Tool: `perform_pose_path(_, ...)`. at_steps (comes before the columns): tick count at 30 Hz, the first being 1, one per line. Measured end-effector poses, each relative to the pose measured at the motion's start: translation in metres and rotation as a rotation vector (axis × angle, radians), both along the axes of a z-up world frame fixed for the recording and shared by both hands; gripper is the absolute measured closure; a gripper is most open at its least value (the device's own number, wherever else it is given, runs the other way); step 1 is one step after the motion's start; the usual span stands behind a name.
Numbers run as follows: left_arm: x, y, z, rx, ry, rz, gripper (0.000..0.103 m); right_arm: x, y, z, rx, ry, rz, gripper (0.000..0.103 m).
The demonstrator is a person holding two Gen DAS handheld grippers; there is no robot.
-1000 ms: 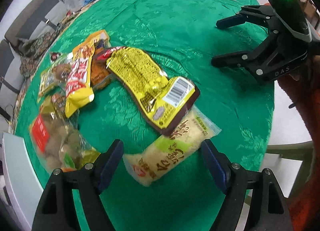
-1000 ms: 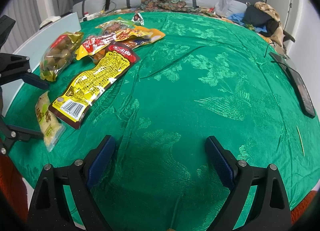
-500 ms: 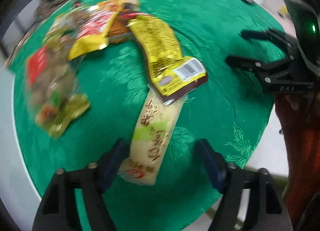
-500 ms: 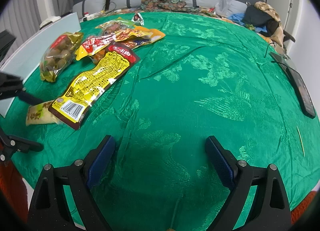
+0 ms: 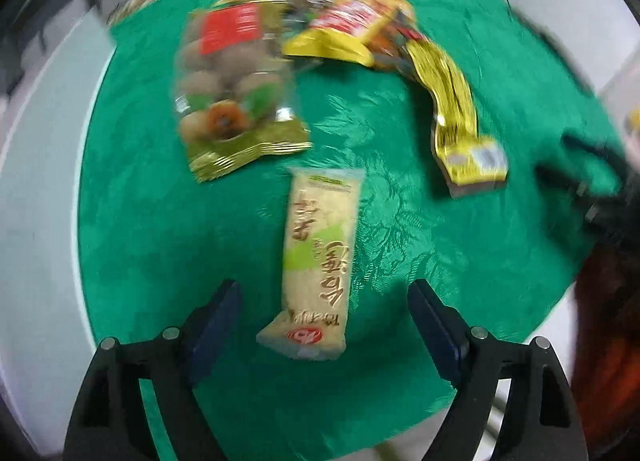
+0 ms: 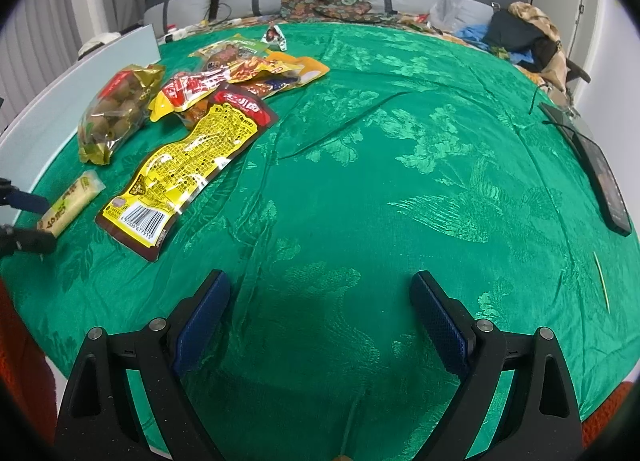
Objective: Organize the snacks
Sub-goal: 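Grasp the cream pastry bar with the left tool while the right tool grasps the long yellow packet, then carry both snacks into the white cardboard box and open both tools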
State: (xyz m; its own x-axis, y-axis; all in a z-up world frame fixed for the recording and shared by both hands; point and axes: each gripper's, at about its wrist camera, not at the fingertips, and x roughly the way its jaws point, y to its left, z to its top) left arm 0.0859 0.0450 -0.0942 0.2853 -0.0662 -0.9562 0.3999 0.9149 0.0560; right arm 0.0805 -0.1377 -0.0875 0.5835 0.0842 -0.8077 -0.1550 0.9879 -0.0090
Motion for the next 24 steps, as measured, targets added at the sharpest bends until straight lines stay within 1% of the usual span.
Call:
perform_pose_path(1, -0.003, -0.005, 0.002, -0.008, -0.035, -0.008, 0.032, 0.002, -0.001, 0.001, -0.002, 0.020, -0.002, 0.009)
perform_pose_path(2, -0.004, -0.009, 0.003, -0.019, -0.038, -0.010, 0.041, 0.005, -0.002, 0.003, 0.002, 0.058, -0.017, 0.010)
perform_pose_path(3, -0.003, -0.009, 0.005, -0.057, -0.020, -0.002, 0.064, 0.010, -0.004, 0.007, 0.035, 0.093, -0.040, 0.010)
perform_pose_path(4, -0.003, -0.008, 0.007, -0.067, -0.024, 0.014, 0.080, 0.015, -0.007, 0.012, 0.122, 0.122, -0.052, 0.010)
perform_pose_path(5, -0.003, -0.010, 0.008, -0.054, -0.032, 0.027, 0.080, 0.021, -0.006, 0.019, 0.216, 0.135, -0.044, 0.010)
perform_pose_path(7, -0.006, -0.008, 0.009, -0.054, -0.060, 0.055, 0.083, 0.042, 0.010, 0.032, 0.335, 0.158, -0.024, 0.010)
perform_pose_path(9, -0.009, 0.002, 0.010, -0.086, -0.072, 0.110, 0.083, 0.065, 0.030, 0.036, 0.371, 0.191, -0.028, 0.010)
perform_pose_path(10, -0.008, 0.009, 0.012, -0.110, -0.080, 0.146, 0.083, 0.080, 0.046, 0.032, 0.366, 0.225, -0.042, 0.010)
perform_pose_path(11, -0.011, 0.016, 0.016, -0.138, -0.090, 0.178, 0.083, 0.094, 0.062, 0.025, 0.325, 0.266, -0.059, 0.010)
perform_pose_path(13, -0.016, 0.032, 0.026, -0.193, -0.116, 0.234, 0.083, 0.114, 0.093, 0.006, 0.185, 0.362, -0.069, 0.010)
perform_pose_path(14, -0.019, 0.040, 0.034, -0.226, -0.132, 0.255, 0.083, 0.116, 0.106, 0.007, 0.101, 0.327, -0.055, 0.011)
perform_pose_path(15, -0.023, 0.046, 0.041, -0.250, -0.146, 0.266, 0.083, 0.116, 0.115, 0.005, 0.054, 0.324, -0.032, 0.016)
perform_pose_path(16, -0.021, 0.048, 0.045, -0.263, -0.158, 0.271, 0.083, 0.114, 0.116, 0.004, 0.044, 0.324, -0.036, 0.035)
perform_pose_path(17, -0.022, 0.053, 0.051, -0.277, -0.173, 0.275, 0.083, 0.110, 0.113, 0.006, 0.029, 0.300, -0.051, 0.048)
perform_pose_path(18, -0.025, 0.055, 0.055, -0.286, -0.181, 0.277, 0.083, 0.107, 0.107, 0.007, 0.030, 0.297, -0.060, 0.051)
perform_pose_path(20, -0.023, 0.063, 0.063, -0.309, -0.198, 0.285, 0.083, 0.101, 0.086, 0.007, 0.101, 0.316, -0.087, 0.054)
perform_pose_path(21, -0.025, 0.066, 0.067, -0.326, -0.206, 0.293, 0.083, 0.099, 0.074, 0.007, 0.153, 0.330, -0.109, 0.054)
perform_pose_path(22, -0.025, 0.071, 0.071, -0.347, -0.213, 0.304, 0.083, 0.094, 0.057, 0.009, 0.252, 0.340, -0.137, 0.054)
perform_pose_path(24, -0.029, 0.081, 0.082, -0.391, -0.225, 0.325, 0.083, 0.087, 0.037, 0.017, 0.367, 0.338, -0.172, 0.054)
